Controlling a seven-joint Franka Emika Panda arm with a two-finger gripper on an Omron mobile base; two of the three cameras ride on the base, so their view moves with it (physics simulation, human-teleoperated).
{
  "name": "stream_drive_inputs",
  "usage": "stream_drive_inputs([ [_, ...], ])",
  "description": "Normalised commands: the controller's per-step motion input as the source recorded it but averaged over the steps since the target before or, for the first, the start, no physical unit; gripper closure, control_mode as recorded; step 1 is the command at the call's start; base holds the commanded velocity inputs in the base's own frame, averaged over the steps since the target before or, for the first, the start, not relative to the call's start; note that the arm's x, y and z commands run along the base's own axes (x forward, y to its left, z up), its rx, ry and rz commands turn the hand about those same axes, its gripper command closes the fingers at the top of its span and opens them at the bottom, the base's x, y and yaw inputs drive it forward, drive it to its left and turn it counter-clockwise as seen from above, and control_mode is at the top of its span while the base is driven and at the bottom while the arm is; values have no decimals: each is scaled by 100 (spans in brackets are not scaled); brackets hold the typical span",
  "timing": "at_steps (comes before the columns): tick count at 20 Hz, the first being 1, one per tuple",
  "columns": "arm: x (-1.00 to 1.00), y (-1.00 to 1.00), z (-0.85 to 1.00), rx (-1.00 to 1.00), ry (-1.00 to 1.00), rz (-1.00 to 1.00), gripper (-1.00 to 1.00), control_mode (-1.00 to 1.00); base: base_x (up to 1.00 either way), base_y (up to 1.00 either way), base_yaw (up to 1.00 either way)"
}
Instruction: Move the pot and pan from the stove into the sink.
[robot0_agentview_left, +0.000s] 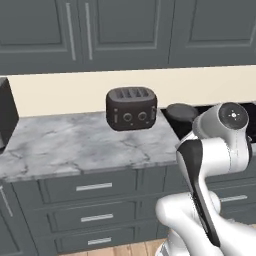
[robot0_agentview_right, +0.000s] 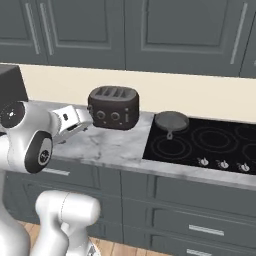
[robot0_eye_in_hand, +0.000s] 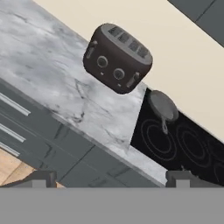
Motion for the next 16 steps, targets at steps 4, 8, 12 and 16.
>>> stream_drive_inputs([
  [4,0,0,0,0,0,0,-100,100,0,-89,0],
  [8,0,0,0,0,0,0,-100,100,0,-76,0],
  [12,0,0,0,0,0,0,-100,100,0,-39,0],
  [16,0,0,0,0,0,0,-100,100,17,-7,0],
])
